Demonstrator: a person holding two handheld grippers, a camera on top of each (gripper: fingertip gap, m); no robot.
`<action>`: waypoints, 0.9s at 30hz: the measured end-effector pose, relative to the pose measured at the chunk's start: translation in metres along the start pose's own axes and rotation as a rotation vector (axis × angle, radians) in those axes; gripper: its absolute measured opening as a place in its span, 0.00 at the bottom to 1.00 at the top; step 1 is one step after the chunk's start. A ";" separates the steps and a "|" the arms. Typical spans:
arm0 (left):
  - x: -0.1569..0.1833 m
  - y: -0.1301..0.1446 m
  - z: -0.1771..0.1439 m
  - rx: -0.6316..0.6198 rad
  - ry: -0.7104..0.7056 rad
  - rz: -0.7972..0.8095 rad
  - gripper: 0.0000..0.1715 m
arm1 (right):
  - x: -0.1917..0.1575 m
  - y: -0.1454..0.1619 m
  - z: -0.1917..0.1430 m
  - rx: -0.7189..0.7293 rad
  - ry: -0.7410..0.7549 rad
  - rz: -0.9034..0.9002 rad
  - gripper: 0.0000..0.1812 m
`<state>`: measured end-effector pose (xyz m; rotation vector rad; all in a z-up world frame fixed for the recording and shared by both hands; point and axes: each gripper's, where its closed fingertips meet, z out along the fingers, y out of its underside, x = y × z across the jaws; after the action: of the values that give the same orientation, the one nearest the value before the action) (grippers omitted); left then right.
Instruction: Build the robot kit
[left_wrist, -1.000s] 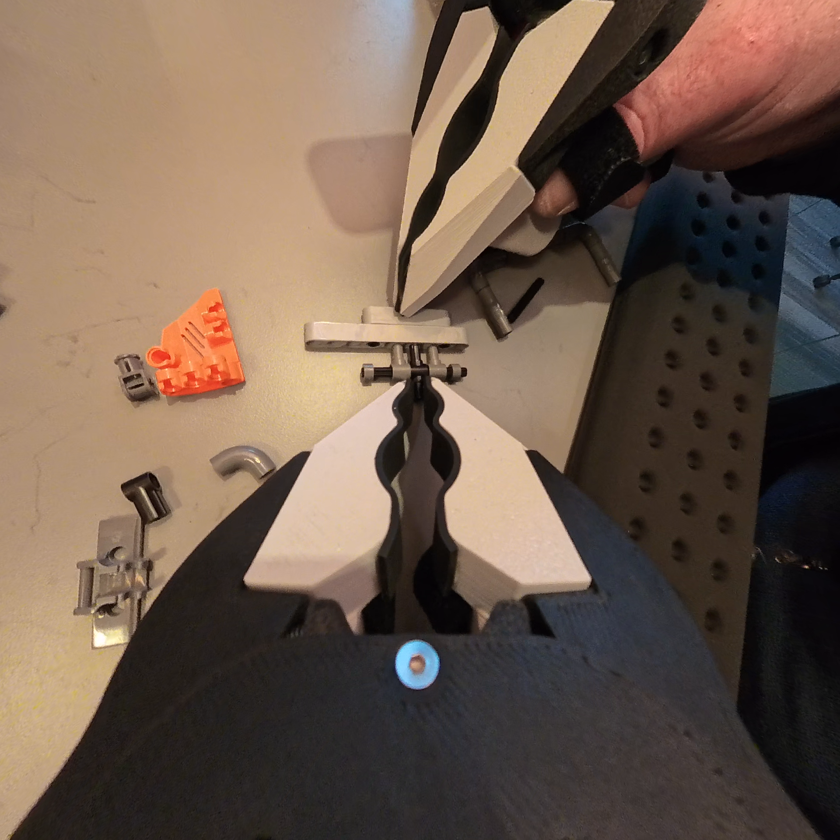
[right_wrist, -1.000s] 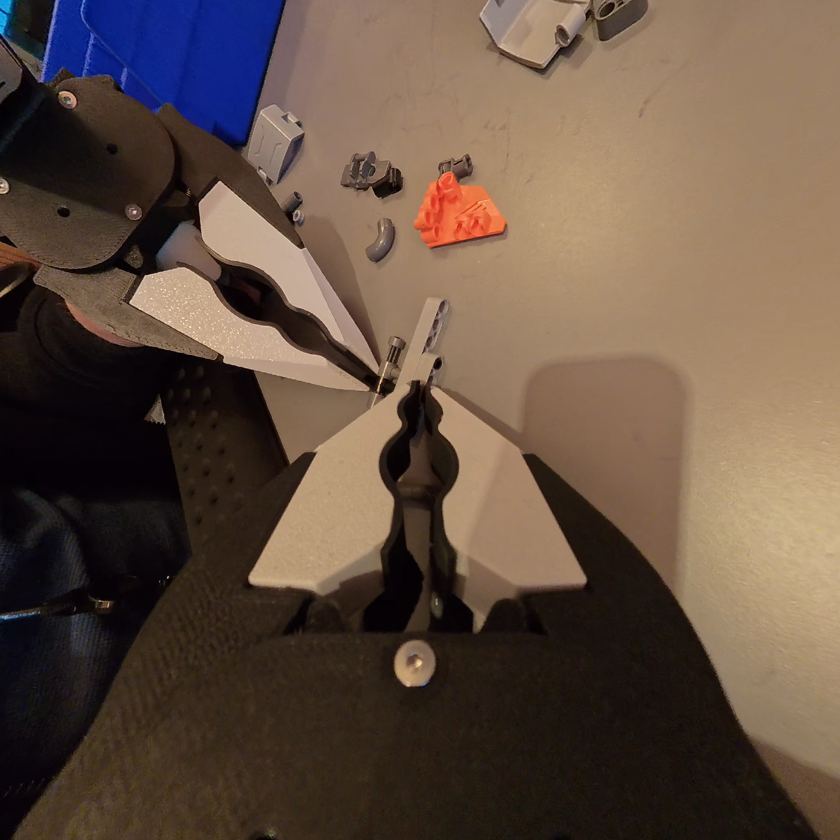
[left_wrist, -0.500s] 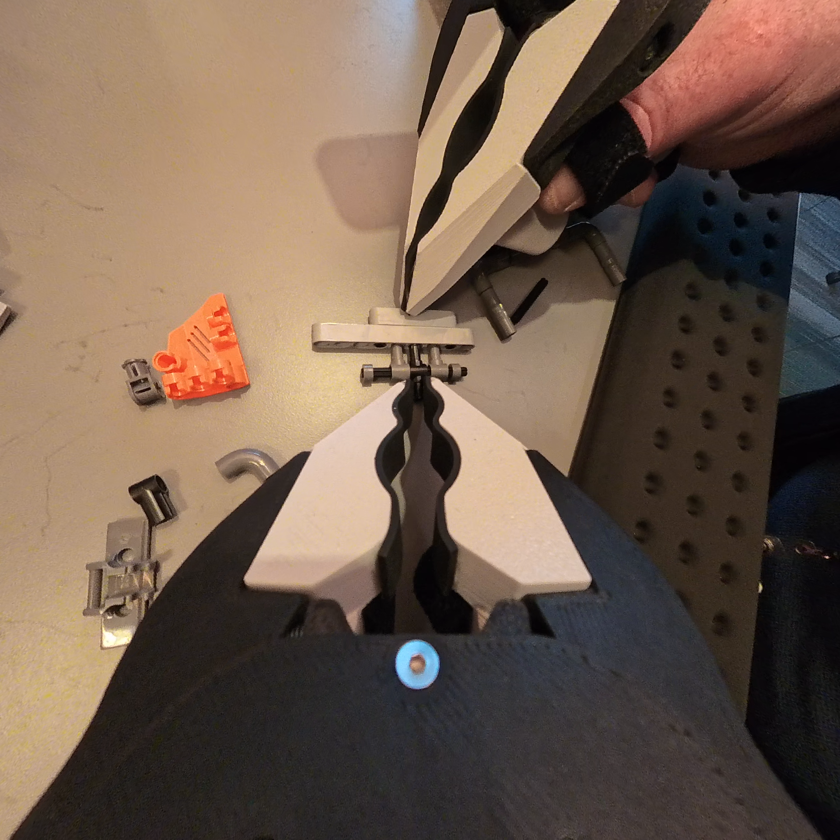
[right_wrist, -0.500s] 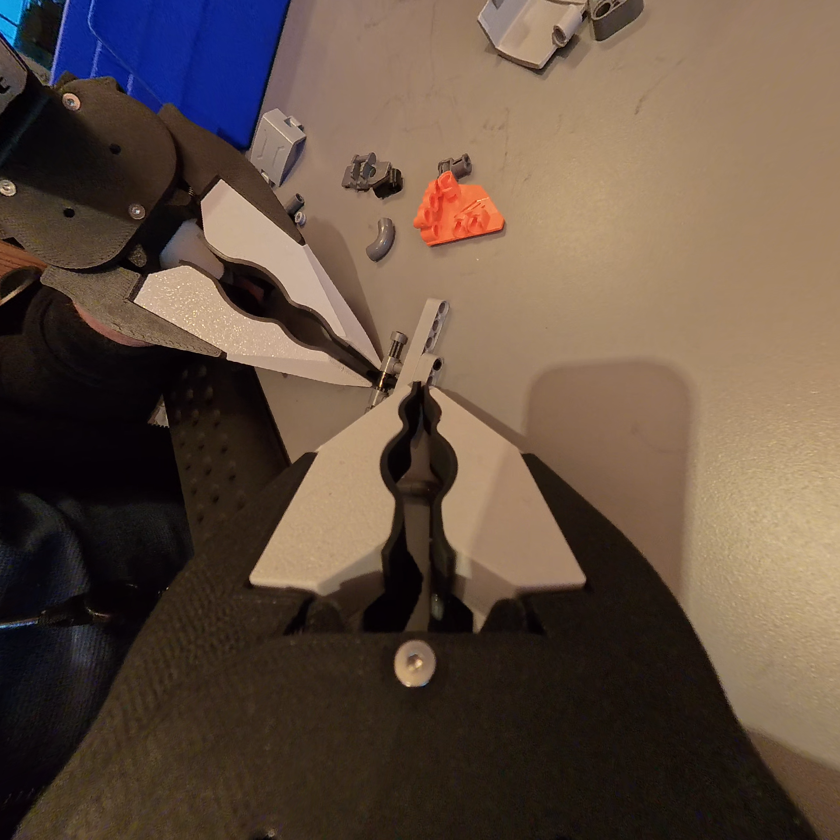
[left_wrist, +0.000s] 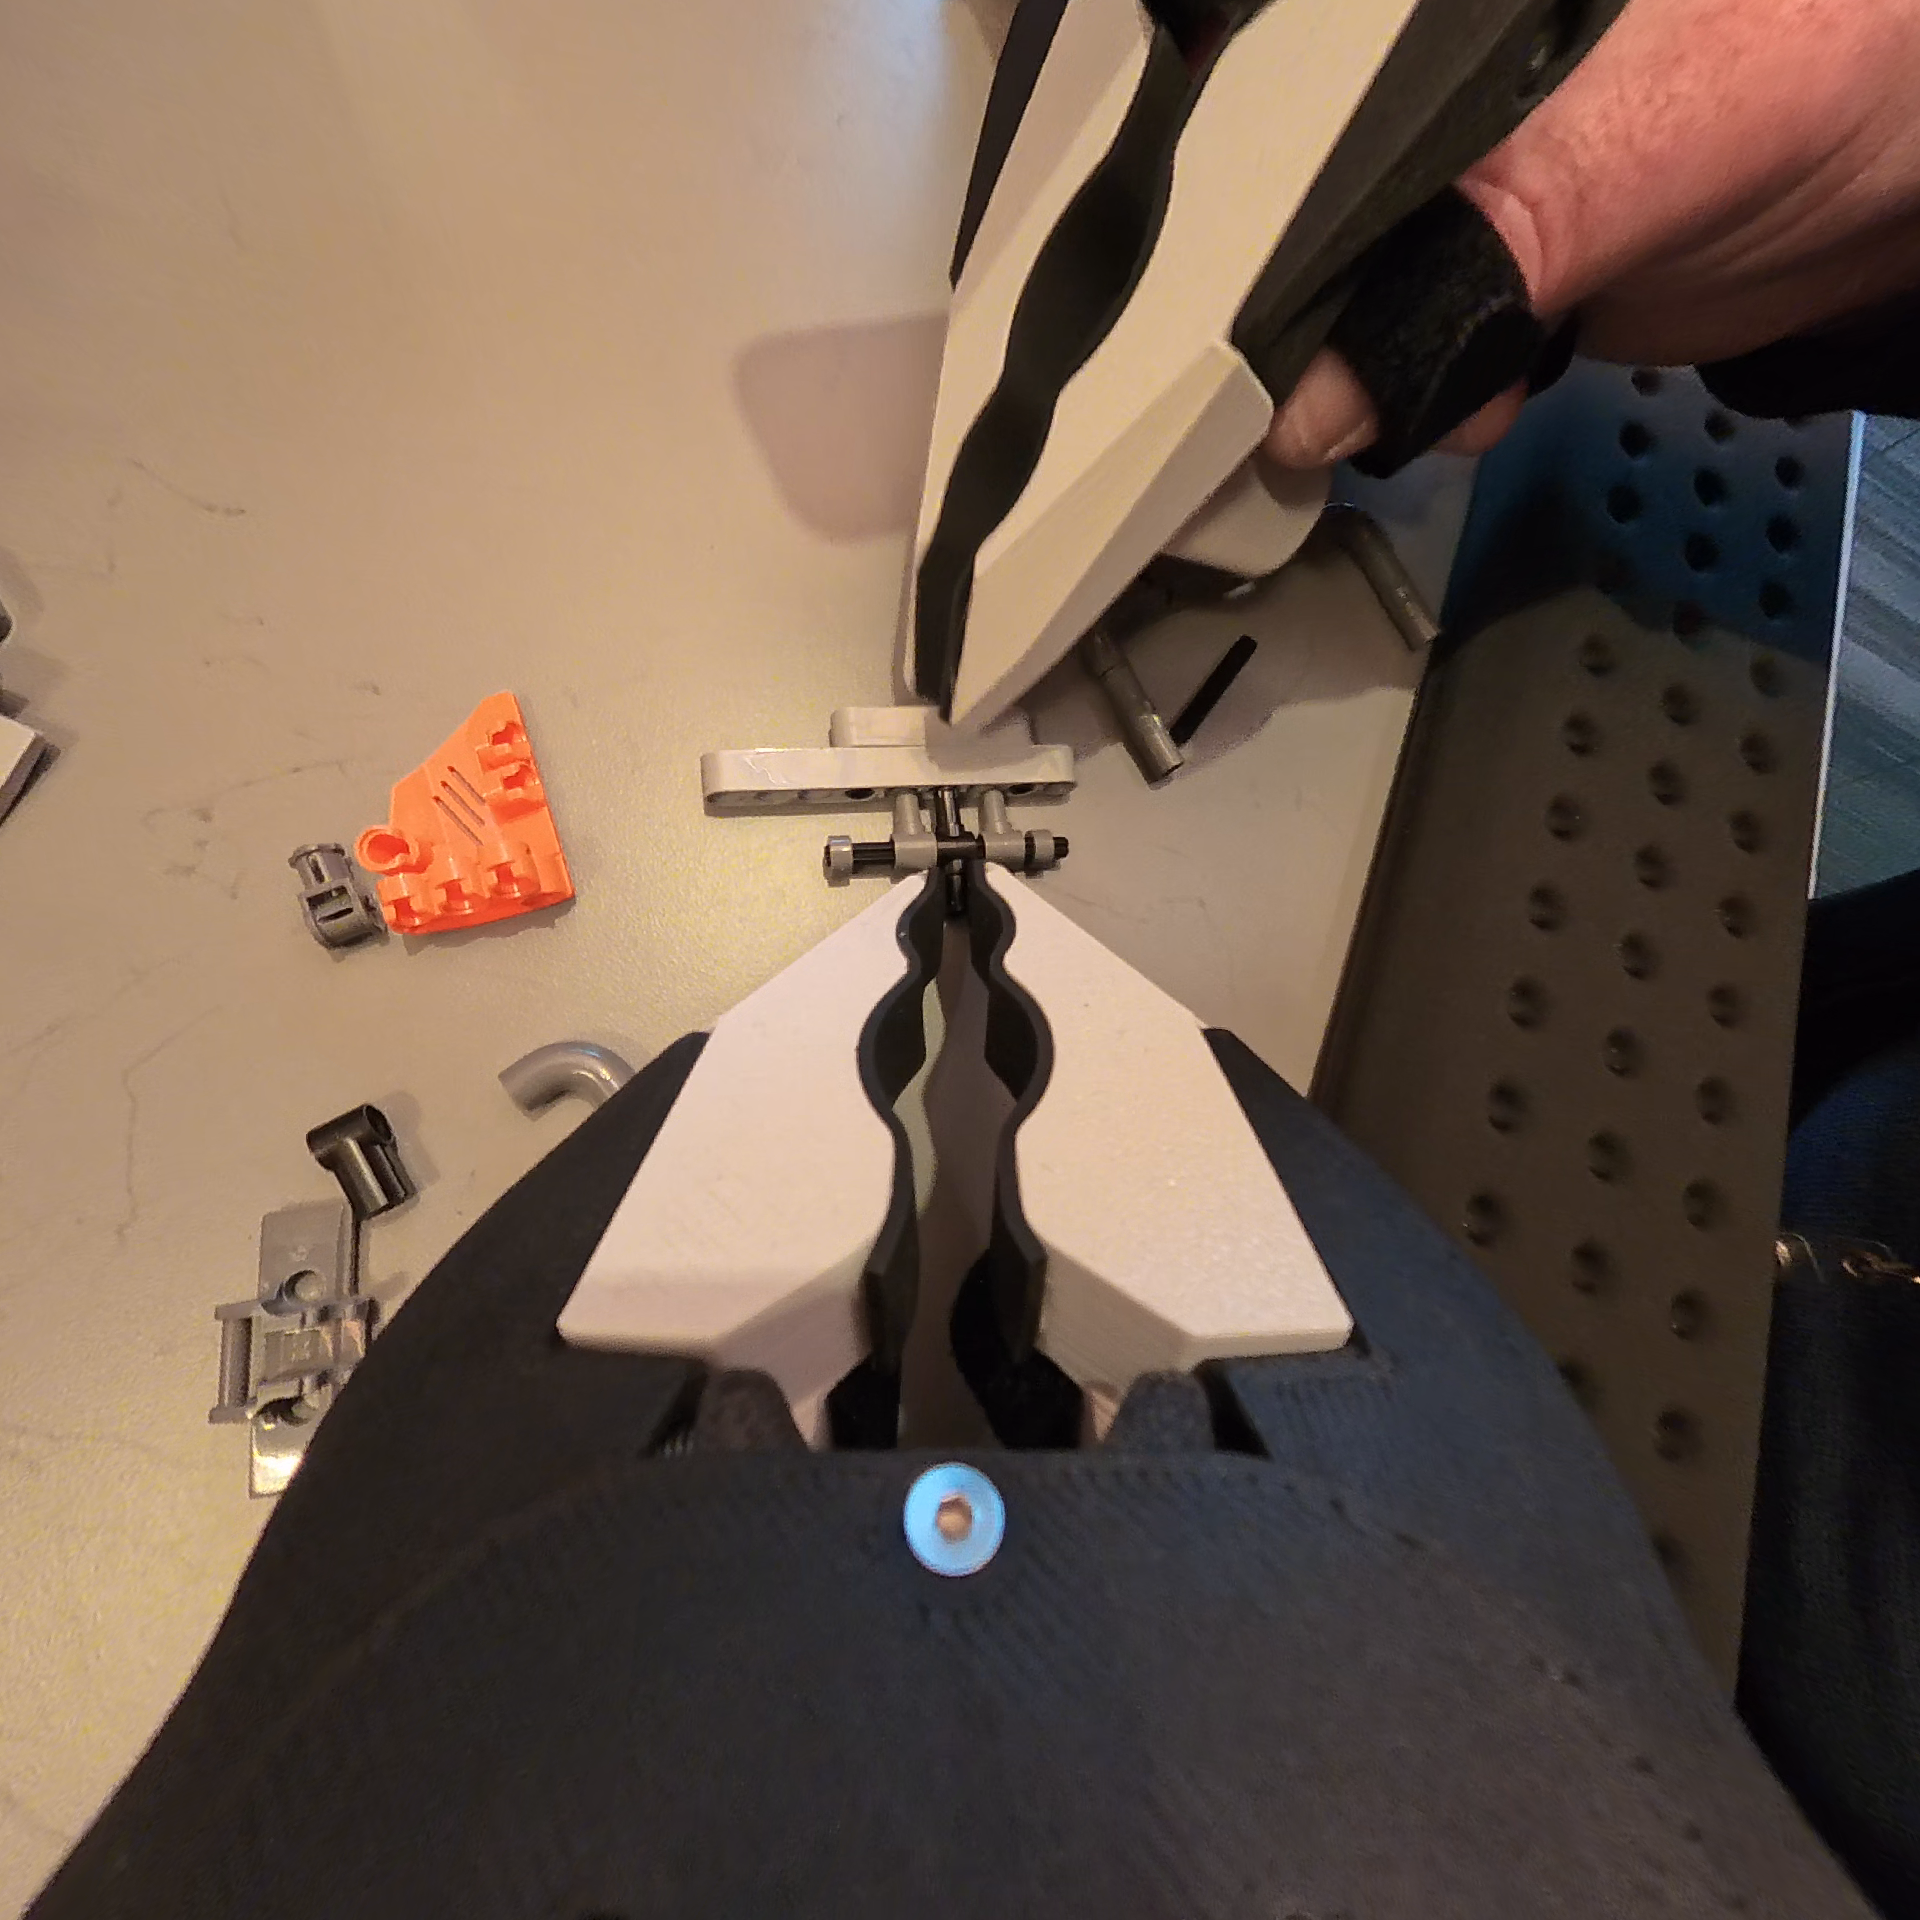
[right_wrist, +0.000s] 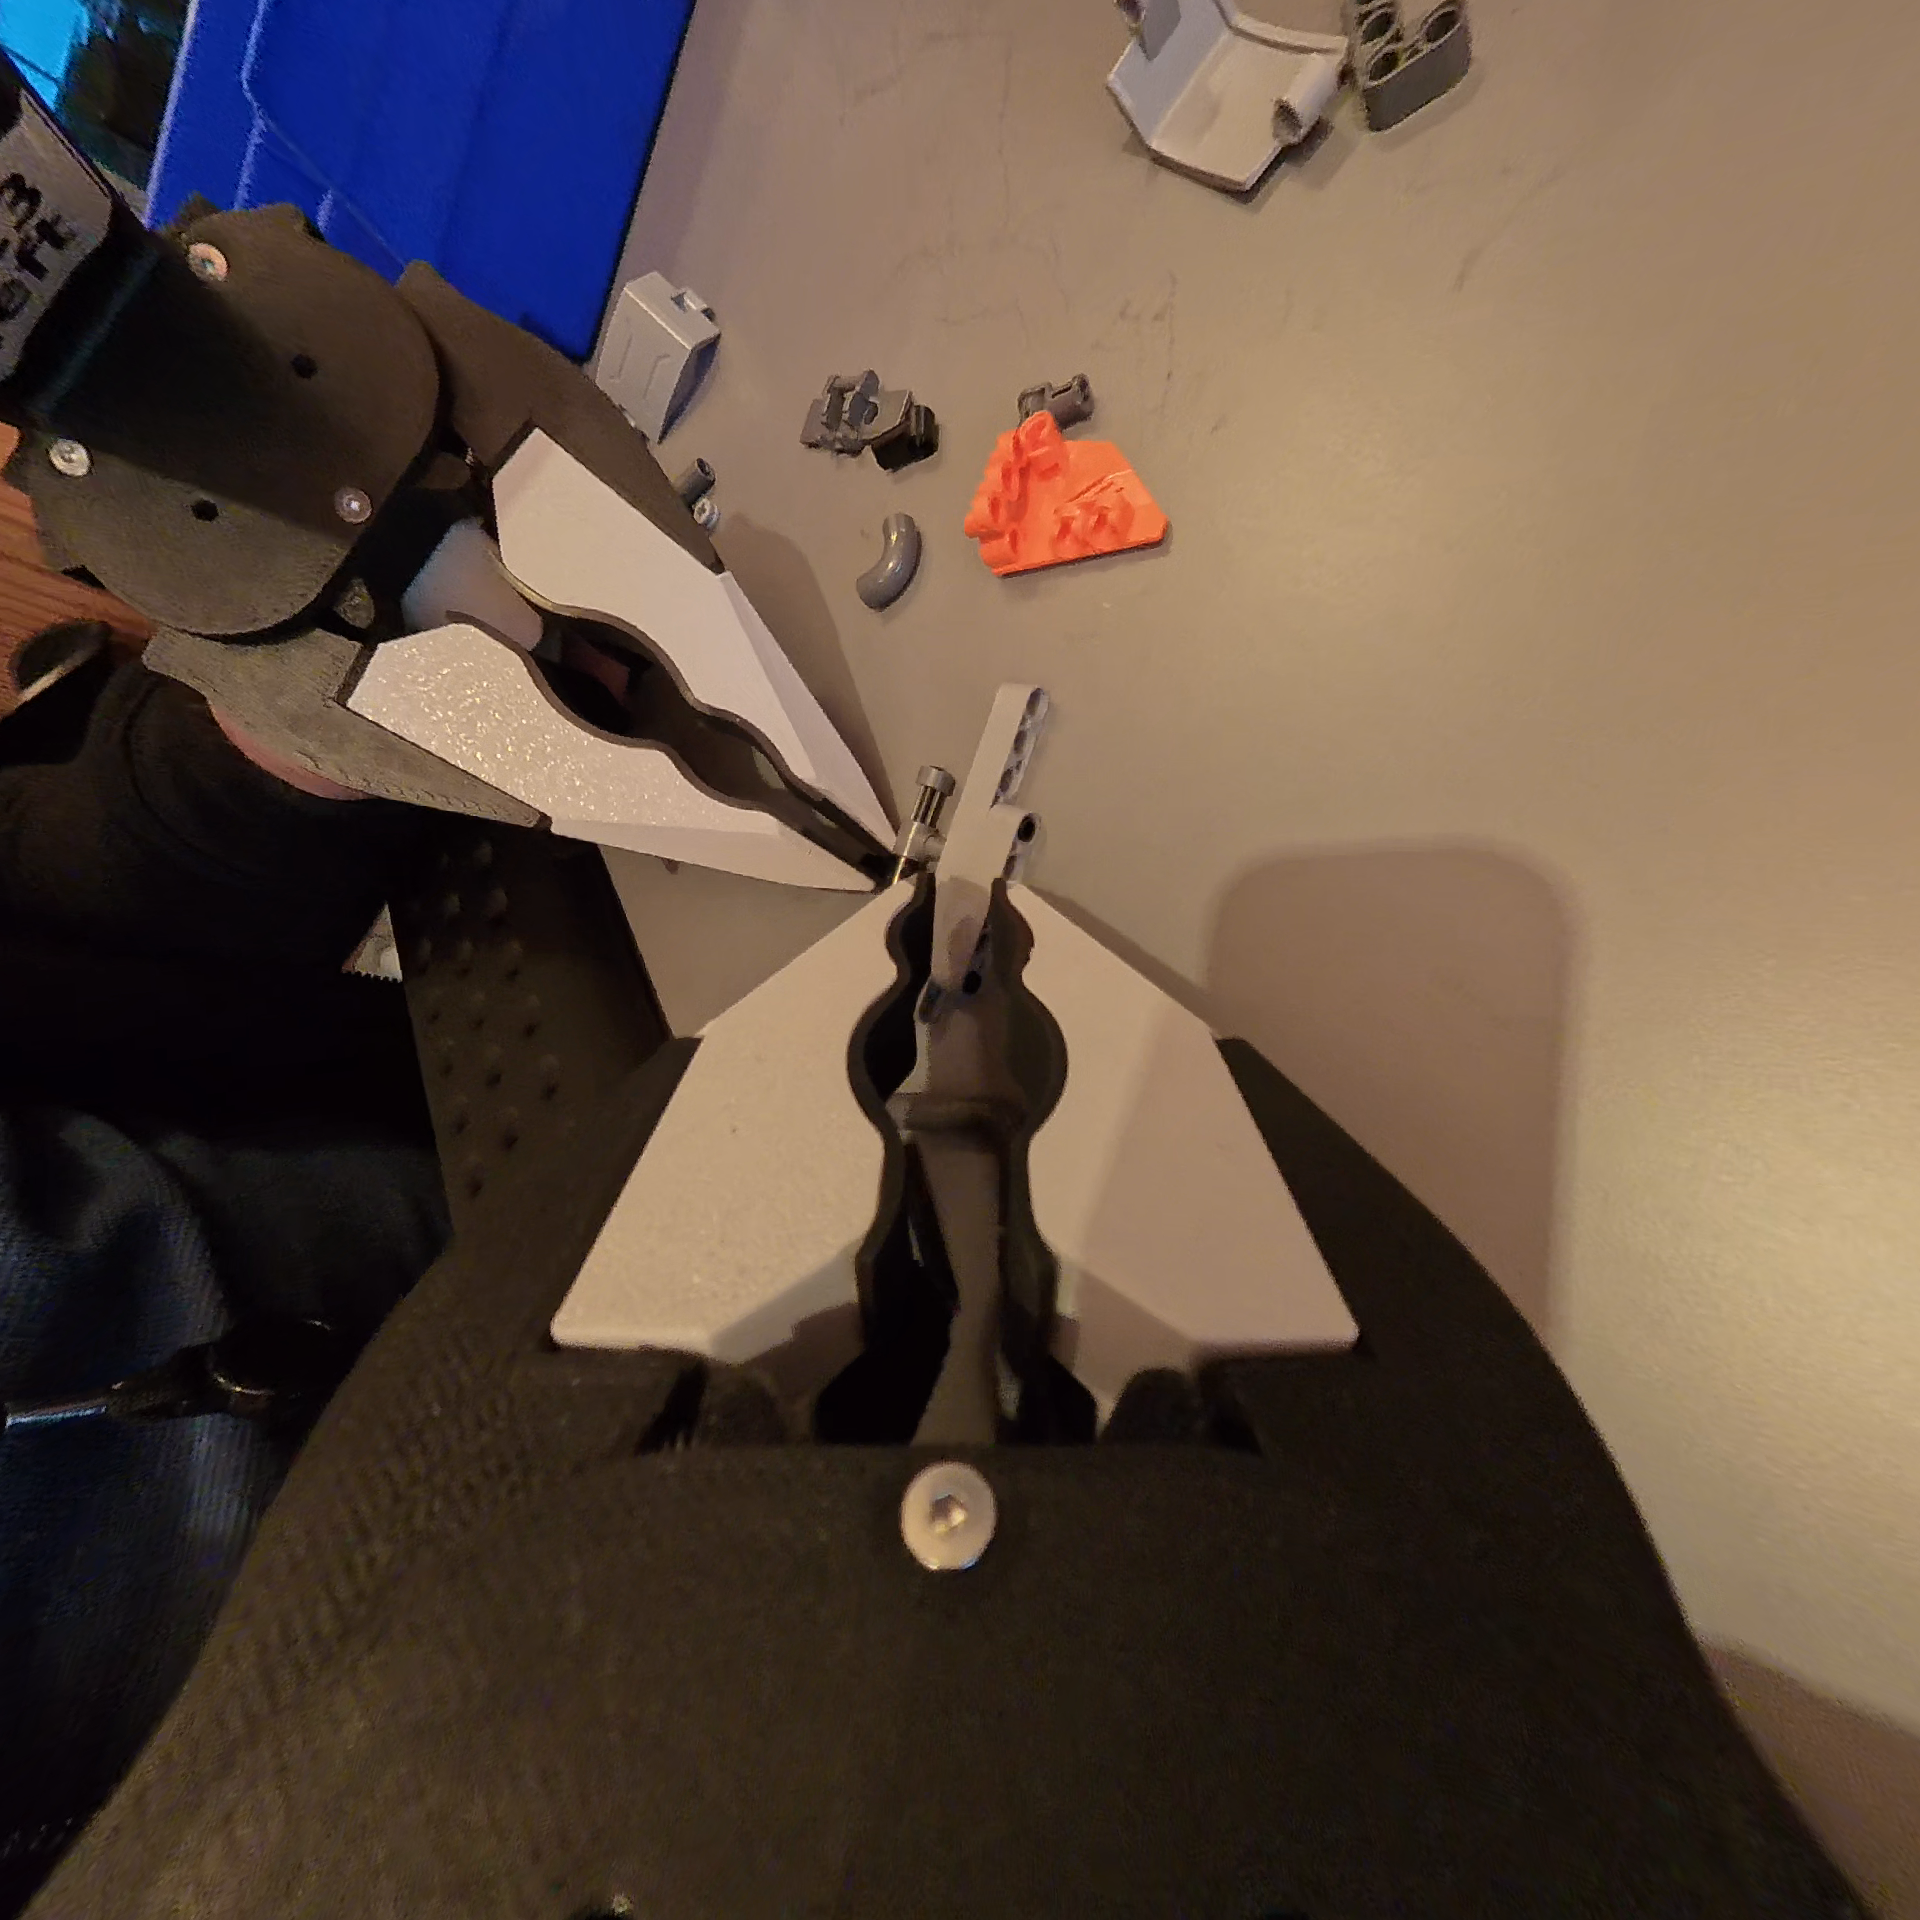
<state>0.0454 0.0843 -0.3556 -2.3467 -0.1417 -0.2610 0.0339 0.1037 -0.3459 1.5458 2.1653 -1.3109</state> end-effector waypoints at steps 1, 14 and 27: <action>0.000 0.000 0.000 -0.001 0.001 -0.001 0.01 | 0.001 0.001 0.001 -0.008 0.012 -0.008 0.04; 0.001 0.001 -0.002 -0.077 -0.037 -0.014 0.01 | 0.002 0.002 0.002 0.000 0.038 -0.032 0.00; 0.000 0.002 -0.002 -0.114 -0.039 0.033 0.00 | 0.002 0.004 0.002 -0.001 -0.005 -0.010 0.00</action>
<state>0.0453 0.0811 -0.3553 -2.4655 -0.1097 -0.2128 0.0354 0.1036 -0.3502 1.5314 2.1729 -1.3147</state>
